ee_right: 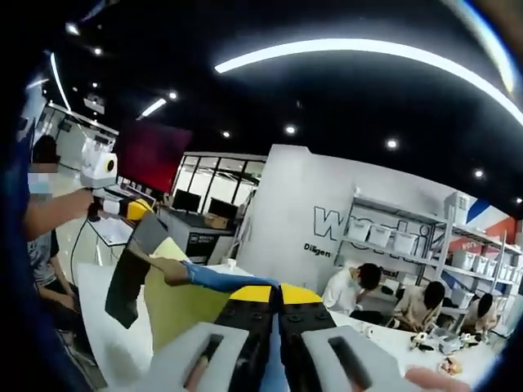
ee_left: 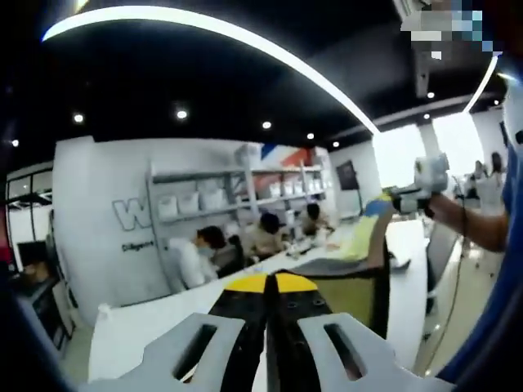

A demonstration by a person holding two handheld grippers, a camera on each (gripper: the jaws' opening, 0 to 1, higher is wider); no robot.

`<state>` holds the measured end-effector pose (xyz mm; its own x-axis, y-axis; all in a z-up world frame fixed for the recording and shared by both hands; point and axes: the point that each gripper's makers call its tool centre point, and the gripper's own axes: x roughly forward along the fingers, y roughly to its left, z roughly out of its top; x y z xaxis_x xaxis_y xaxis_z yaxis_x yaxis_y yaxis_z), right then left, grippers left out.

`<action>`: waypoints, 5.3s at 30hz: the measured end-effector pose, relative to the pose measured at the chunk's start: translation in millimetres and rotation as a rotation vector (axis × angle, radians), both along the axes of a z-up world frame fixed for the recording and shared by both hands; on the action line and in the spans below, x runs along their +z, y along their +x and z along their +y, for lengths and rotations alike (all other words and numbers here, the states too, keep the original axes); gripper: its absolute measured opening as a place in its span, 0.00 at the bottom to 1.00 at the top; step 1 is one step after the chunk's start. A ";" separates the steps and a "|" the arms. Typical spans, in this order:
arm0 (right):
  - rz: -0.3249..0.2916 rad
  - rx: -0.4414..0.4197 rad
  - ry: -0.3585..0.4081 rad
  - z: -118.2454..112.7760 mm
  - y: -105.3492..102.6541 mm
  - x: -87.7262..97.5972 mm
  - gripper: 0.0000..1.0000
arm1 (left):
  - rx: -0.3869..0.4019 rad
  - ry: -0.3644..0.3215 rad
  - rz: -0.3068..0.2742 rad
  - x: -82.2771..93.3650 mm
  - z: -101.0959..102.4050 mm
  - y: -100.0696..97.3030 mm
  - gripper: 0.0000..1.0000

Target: Fold the garment on the visible template until the final outline fits inside the template.

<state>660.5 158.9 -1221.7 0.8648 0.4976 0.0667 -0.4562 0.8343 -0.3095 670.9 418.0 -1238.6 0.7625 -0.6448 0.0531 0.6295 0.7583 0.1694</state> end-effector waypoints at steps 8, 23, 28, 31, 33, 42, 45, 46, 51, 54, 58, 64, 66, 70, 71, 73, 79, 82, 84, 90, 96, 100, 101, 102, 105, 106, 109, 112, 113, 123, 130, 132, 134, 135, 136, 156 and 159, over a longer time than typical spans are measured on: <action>0.020 0.060 -0.162 3.5 -27.5 -3.7 0.00 | -0.029 -0.006 0.017 -1.1 3.3 -13.2 0.02; 0.087 0.183 -0.312 9.6 -70.8 -29.9 0.00 | -0.104 0.030 0.067 -8.4 -1.8 -73.5 0.02; 0.223 0.246 -0.316 10.0 -40.1 -81.5 0.00 | -0.126 0.052 0.172 -65.0 -10.4 -54.5 0.02; 0.247 0.252 -0.311 9.6 -22.6 -99.3 0.00 | -0.100 0.070 0.187 -91.6 -10.5 -36.3 0.02; 0.292 0.261 -0.294 10.7 -4.8 -116.7 0.00 | -0.084 0.082 0.193 -110.0 -10.5 -19.6 0.02; 0.401 0.203 -0.292 0.1 79.9 -178.3 0.00 | -0.043 0.081 0.232 -150.9 -13.5 45.7 0.02; 0.417 0.185 -0.294 -2.1 96.4 -191.7 0.00 | -0.030 0.095 0.244 -162.2 -11.5 63.5 0.02; 0.426 0.177 -0.291 -3.7 104.5 -197.8 0.00 | -0.028 0.094 0.248 -163.7 -11.1 66.6 0.02; 0.505 0.132 -0.241 -7.4 142.3 -240.7 0.00 | 0.018 0.071 0.317 -201.0 -6.8 115.5 0.02; 0.556 0.119 -0.238 -8.6 159.3 -262.7 0.00 | 0.031 0.079 0.348 -221.2 -4.1 133.1 0.02; 0.625 0.112 -0.221 -7.2 181.2 -293.8 0.00 | 0.046 0.073 0.393 -251.8 -3.3 159.3 0.02; 0.709 0.084 -0.194 -5.0 228.7 -337.0 0.00 | 0.096 0.057 0.467 -295.9 1.9 205.1 0.02; 0.772 0.031 -0.141 -5.0 249.4 -361.9 0.00 | 0.156 0.032 0.528 -319.9 8.9 225.8 0.02; 0.814 -0.088 -0.073 -14.2 276.5 -389.5 0.14 | 0.213 0.035 0.575 -352.2 16.8 248.6 0.03; 0.819 -0.165 -0.025 -21.5 288.1 -398.3 0.30 | 0.238 0.044 0.559 -361.7 22.1 259.1 0.03; 0.805 -0.214 -0.036 -30.5 283.9 -399.9 0.36 | 0.257 0.052 0.569 -367.7 27.3 260.2 0.08; 0.739 -0.238 -0.022 -52.2 286.9 -395.1 0.28 | 0.300 0.064 0.574 -368.6 49.7 261.9 0.30; 0.705 -0.201 -0.006 -45.0 271.3 -385.1 0.29 | 0.292 0.049 0.565 -364.8 50.7 259.4 0.34; 0.670 -0.111 -0.019 -27.5 267.3 -383.5 0.27 | 0.277 0.069 0.546 -359.5 45.0 254.6 0.37; 0.759 0.203 -0.099 44.3 223.1 -404.2 0.00 | 0.228 0.041 0.495 -335.9 22.4 217.7 0.34; 0.852 0.246 -0.278 82.5 232.3 -446.7 0.00 | 0.191 0.009 0.478 -325.2 9.0 175.7 0.30; 0.674 -0.048 -0.120 56.5 314.1 -409.3 0.00 | 0.197 -0.037 0.460 -311.0 10.2 150.9 0.29; 0.644 -0.114 -0.074 47.0 325.8 -399.5 0.00 | 0.208 -0.052 0.459 -305.1 12.3 141.8 0.29; 0.625 -0.145 -0.020 46.2 335.7 -387.8 0.00 | 0.210 -0.050 0.453 -302.8 14.0 135.7 0.29; 0.632 -0.046 0.018 58.3 333.8 -375.2 0.00 | 0.231 -0.025 0.438 -303.9 25.9 123.3 0.29; 0.647 0.067 -0.007 77.1 325.3 -371.8 0.00 | 0.234 -0.028 0.445 -305.1 32.2 114.6 0.30; 0.717 0.262 -0.068 105.9 297.3 -385.7 0.00 | 0.257 -0.010 0.466 -311.9 45.1 99.3 0.30; 0.845 0.419 -0.150 134.6 259.6 -410.4 0.00 | 0.281 -0.018 0.486 -317.0 55.0 82.5 0.30; 0.876 0.431 -0.172 138.7 253.4 -417.2 0.00 | 0.282 -0.018 0.488 -316.4 53.1 79.9 0.31; 0.790 0.385 -0.129 152.6 198.3 -408.1 0.00 | 0.294 -0.035 0.545 -332.1 51.7 35.1 0.30; 0.690 0.266 -0.112 131.7 144.5 -399.0 0.01 | 0.267 -0.023 0.563 -340.6 41.3 14.1 0.31; 0.676 0.245 -0.134 126.0 124.8 -399.2 0.02 | 0.266 -0.008 0.558 -344.7 40.3 7.4 0.32; 0.675 0.237 -0.129 123.0 110.3 -398.1 0.04 | 0.262 -0.001 0.562 -344.7 37.1 0.2 0.32; 0.670 0.229 -0.124 121.2 104.6 -397.1 0.07 | 0.256 0.001 0.563 -344.9 35.5 -3.5 0.32; 0.661 0.226 -0.124 117.5 98.8 -398.0 0.08 | 0.249 0.001 0.566 -345.5 33.7 -8.3 0.32; 0.513 -0.001 -0.241 70.5 -2.1 -391.5 0.34 | 0.242 0.011 0.639 -359.1 20.1 -77.4 0.52; 0.469 -0.071 -0.284 61.6 -23.4 -391.5 0.33 | 0.235 0.022 0.644 -360.0 16.1 -88.3 0.57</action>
